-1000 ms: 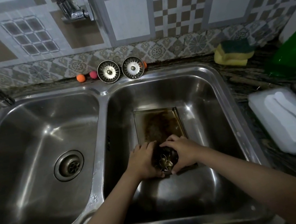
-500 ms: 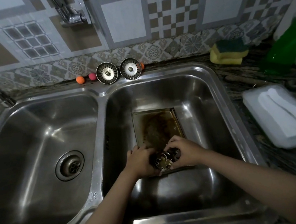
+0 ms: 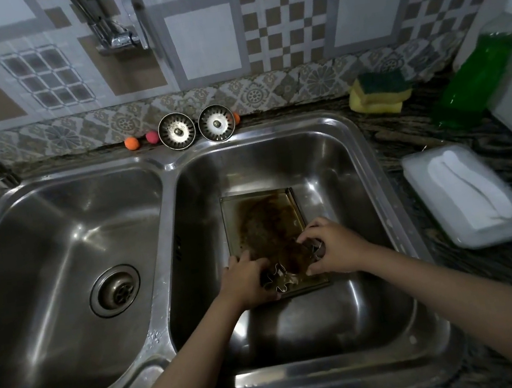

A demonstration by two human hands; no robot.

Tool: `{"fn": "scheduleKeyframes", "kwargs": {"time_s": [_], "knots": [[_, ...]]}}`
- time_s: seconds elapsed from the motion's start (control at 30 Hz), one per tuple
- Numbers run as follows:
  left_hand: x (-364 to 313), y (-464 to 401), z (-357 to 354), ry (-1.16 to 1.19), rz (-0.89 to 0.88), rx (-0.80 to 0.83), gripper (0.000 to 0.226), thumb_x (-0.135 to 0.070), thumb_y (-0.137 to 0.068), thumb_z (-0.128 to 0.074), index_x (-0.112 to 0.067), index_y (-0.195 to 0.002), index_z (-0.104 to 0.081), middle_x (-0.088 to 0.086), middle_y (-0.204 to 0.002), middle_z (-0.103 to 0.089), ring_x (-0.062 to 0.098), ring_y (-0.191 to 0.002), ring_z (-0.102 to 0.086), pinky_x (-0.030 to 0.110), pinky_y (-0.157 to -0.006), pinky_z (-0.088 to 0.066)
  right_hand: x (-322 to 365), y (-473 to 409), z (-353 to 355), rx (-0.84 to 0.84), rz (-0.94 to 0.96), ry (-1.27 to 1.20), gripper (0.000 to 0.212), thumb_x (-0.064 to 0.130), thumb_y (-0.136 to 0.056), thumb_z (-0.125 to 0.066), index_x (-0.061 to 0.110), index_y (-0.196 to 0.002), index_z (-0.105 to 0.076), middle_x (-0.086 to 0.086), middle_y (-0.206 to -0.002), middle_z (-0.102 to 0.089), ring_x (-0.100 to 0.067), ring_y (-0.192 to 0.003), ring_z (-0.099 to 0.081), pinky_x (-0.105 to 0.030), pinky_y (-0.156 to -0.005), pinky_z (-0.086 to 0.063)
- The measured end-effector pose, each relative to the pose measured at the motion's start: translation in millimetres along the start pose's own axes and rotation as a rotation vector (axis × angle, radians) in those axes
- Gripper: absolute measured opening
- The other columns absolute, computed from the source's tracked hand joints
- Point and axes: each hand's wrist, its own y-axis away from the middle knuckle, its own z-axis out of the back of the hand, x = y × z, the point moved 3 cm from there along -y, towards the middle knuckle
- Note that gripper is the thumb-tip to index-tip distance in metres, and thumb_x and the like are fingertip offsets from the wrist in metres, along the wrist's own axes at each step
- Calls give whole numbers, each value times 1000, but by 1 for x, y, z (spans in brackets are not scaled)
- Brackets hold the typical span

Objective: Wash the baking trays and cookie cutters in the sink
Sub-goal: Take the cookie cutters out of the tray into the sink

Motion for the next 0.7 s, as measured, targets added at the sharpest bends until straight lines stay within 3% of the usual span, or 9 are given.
{"fn": "scheduleKeyframes", "kwargs": {"time_s": [0.2, 0.33, 0.53, 0.6, 0.7], "knots": [[-6, 5, 5, -76, -25, -90, 58, -54, -72, -66, -29, -122, -49, 4, -125, -44, 32, -117, -42, 41, -94, -40, 1, 11, 3, 7, -5, 35, 63, 32, -64, -85, 30, -120, -58, 7, -121, -42, -7, -91, -54, -25, -80, -51], [-2, 8, 4, -46, -29, -162, 53, -48, -72, -66, -26, -118, -52, 2, -126, -46, 30, -115, -42, 34, -86, -44, 0, 18, 3, 15, -23, 50, 64, 31, -63, -86, 28, -121, -58, 5, -123, -42, -10, -98, -54, -26, -84, -51], [2, 25, 7, 54, -57, -236, 55, -45, -69, -67, -26, -119, -52, 0, -125, -46, 28, -117, -40, 34, -89, -46, 1, 28, 0, 105, -43, 138, 61, 32, -64, -85, 31, -119, -59, 5, -119, -43, -14, -105, -51, -32, -89, -51], [3, 35, 8, 37, -81, -223, 59, -46, -68, -67, -26, -122, -51, 1, -124, -45, 29, -117, -41, 36, -89, -47, 3, 32, -5, 159, -48, 166, 60, 32, -64, -85, 31, -118, -59, 5, -116, -44, -14, -103, -51, -32, -87, -52], [1, 50, 0, -51, -117, -78, 60, -47, -69, -68, -27, -122, -50, 1, -125, -45, 29, -116, -42, 39, -91, -47, 7, 38, -17, 273, -58, 265, 57, 33, -63, -85, 30, -114, -59, 5, -113, -45, -14, -99, -51, -30, -79, -51]]}}
